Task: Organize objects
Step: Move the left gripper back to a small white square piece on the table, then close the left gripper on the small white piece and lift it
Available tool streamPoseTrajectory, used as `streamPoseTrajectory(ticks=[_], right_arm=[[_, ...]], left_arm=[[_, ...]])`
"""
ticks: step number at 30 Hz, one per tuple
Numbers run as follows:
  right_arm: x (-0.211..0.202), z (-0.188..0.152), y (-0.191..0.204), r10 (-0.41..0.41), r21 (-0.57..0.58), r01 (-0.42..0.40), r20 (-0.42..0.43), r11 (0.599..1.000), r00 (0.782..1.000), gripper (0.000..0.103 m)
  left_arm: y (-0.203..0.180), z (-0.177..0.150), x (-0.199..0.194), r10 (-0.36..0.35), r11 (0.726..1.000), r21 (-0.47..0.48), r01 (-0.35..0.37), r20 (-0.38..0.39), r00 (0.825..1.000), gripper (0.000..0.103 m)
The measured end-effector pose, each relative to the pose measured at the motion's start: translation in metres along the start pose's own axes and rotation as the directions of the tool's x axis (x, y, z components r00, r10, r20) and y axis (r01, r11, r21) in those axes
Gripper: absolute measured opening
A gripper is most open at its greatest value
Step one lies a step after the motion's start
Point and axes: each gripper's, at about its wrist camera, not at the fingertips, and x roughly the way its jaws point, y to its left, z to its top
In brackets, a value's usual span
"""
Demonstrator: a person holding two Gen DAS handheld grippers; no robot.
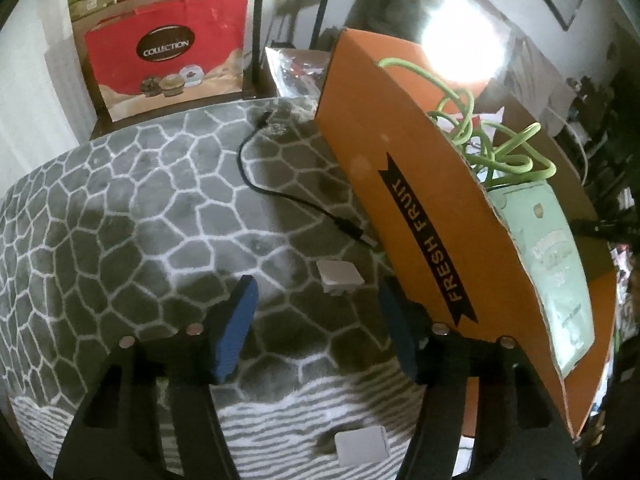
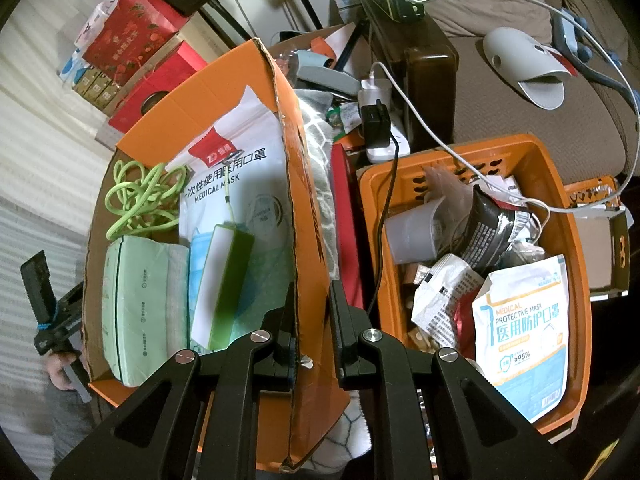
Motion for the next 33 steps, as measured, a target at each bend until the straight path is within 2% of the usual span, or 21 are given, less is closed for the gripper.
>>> streamPoseTrajectory(ticks=[8, 10, 19, 26, 33], right_arm=[[0.0, 0.0, 0.0, -0.002, -0.001, 0.002, -0.001, 1.0, 1.0, 0.012], [0.0, -0.001, -0.001, -0.001, 0.0, 0.001, -0.001, 1.0, 1.0, 0.012], [0.0, 0.0, 0.0, -0.002, 0.0, 0.002, -0.001, 1.0, 1.0, 0.012], [0.0, 0.0, 0.0, -0.002, -0.001, 0.002, -0.001, 1.0, 1.0, 0.012], [0.0, 0.0, 0.0, -0.002, 0.0, 0.002, -0.001, 1.0, 1.0, 0.012]], left_arm=[[-0.009, 0.001, 0.014, 0.01, 1.0, 0.021, -0.009, -0.02, 1.0, 0.033], [-0.01, 0.002, 0.016, 0.007, 1.0, 0.022, -0.006, -0.023, 1.0, 0.021], [0.002, 0.009, -0.003, -0.054, 0.998, -0.038, 0.055, 0.021, 0.998, 0.021], [0.006, 0.022, -0.037, -0.051, 0.997, -0.046, 0.055, 0.086, 0.995, 0.021], [-0.005, 0.035, -0.072, -0.004, 0.999, -0.046, 0.011, 0.14, 0.99, 0.021]])
